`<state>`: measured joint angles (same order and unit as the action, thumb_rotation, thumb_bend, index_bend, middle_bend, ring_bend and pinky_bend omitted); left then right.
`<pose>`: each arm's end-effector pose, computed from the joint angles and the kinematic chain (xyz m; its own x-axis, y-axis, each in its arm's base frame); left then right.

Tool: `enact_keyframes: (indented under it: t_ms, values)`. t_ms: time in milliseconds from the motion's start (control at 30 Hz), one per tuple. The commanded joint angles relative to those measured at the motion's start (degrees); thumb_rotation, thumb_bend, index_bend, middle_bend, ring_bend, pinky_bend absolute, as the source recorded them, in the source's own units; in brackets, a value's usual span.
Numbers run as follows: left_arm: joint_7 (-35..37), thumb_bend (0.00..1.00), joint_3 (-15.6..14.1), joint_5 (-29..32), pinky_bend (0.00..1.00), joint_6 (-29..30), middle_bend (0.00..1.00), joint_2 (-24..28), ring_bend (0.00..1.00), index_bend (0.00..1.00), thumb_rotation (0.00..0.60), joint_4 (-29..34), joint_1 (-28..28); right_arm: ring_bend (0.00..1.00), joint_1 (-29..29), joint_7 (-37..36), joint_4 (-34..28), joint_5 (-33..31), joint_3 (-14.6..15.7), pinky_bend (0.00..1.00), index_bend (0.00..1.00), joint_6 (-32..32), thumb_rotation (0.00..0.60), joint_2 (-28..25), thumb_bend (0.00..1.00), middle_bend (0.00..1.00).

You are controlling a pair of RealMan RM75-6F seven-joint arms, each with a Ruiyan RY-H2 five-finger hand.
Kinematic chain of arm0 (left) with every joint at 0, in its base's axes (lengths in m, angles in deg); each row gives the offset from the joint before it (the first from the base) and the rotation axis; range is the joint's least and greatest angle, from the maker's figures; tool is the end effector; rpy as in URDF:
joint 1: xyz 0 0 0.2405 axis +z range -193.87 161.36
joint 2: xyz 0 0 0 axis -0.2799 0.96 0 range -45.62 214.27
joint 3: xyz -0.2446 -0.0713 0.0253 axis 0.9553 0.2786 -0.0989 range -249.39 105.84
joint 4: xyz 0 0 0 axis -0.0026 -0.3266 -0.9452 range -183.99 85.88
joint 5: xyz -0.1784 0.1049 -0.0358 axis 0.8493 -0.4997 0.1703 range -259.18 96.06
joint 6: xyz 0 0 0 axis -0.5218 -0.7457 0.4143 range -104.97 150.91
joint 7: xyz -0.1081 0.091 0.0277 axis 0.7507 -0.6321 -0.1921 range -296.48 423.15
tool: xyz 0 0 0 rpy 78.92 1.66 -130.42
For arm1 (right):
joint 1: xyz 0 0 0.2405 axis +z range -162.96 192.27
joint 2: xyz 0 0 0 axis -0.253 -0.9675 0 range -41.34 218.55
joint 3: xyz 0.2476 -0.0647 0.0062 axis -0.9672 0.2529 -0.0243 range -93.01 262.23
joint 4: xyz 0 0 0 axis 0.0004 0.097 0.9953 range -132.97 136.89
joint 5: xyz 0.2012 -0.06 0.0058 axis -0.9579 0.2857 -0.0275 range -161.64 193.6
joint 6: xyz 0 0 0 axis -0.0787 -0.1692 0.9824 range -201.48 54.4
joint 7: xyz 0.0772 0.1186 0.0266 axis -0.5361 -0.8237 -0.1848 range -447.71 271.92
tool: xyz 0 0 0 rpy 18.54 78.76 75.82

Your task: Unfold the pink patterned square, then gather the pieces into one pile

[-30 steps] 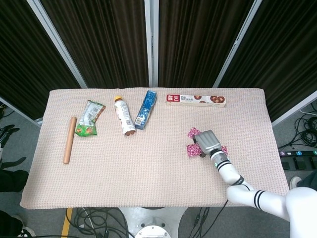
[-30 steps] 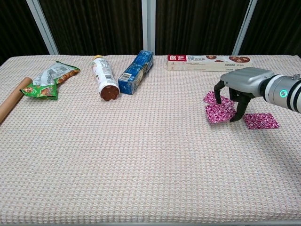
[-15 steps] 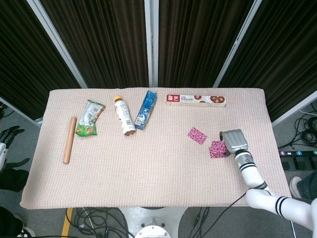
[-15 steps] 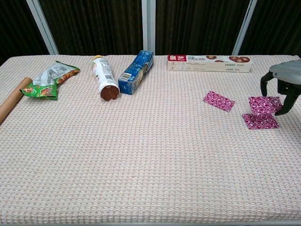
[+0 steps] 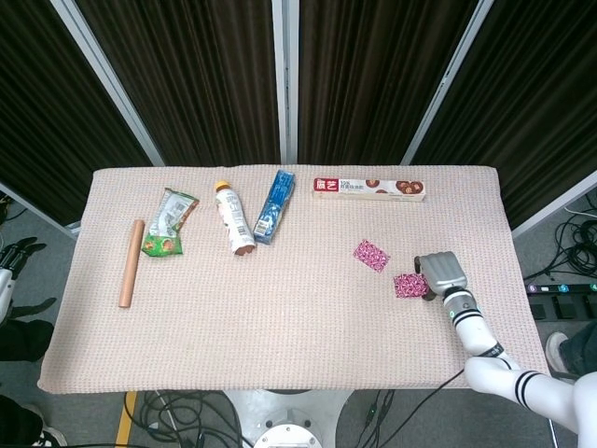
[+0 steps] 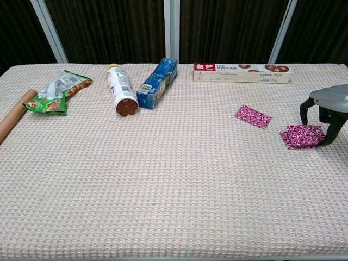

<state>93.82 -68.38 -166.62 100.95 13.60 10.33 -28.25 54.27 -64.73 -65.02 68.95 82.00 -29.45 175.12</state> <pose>-0.3893 0.2380 0.1878 0.3201 0.0098 0.9473 0.9473 -0.0176 -0.3199 -0.2874 -0.3572 0.0064 0.6325 -0.4305 0.6439 -0.7565 -0.1648 0.6329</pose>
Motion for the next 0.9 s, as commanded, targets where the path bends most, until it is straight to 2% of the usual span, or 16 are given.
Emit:
enact_keyframes:
  t_ms: [33, 467, 900]
  values:
    - [0.0, 0.05, 0.0, 0.0, 0.26, 0.0, 0.23, 0.0, 0.16, 0.23, 0.6, 0.0, 0.0, 1.0, 0.0, -0.1, 0.3, 0.3, 0.0, 1.0, 0.46, -0.3, 0.599, 0.4, 0.0, 1.0]
    - [0.6, 0.05, 0.1, 0.1, 0.26, 0.2, 0.23, 0.0, 0.16, 0.23, 0.6, -0.4, 0.1, 1.0, 0.4, -0.2, 1.6, 2.0, -0.4, 1.0, 0.46, -1.3, 0.595, 1.8, 0.0, 1.0]
    - [0.6, 0.05, 0.3, 0.3, 0.26, -0.1, 0.23, -0.1, 0.16, 0.23, 0.6, -0.7, -0.1, 1.0, 1.0, 1.6, 2.6, 0.3, -0.5, 1.0, 0.4, -3.1, 0.594, 2.3, 0.0, 1.0]
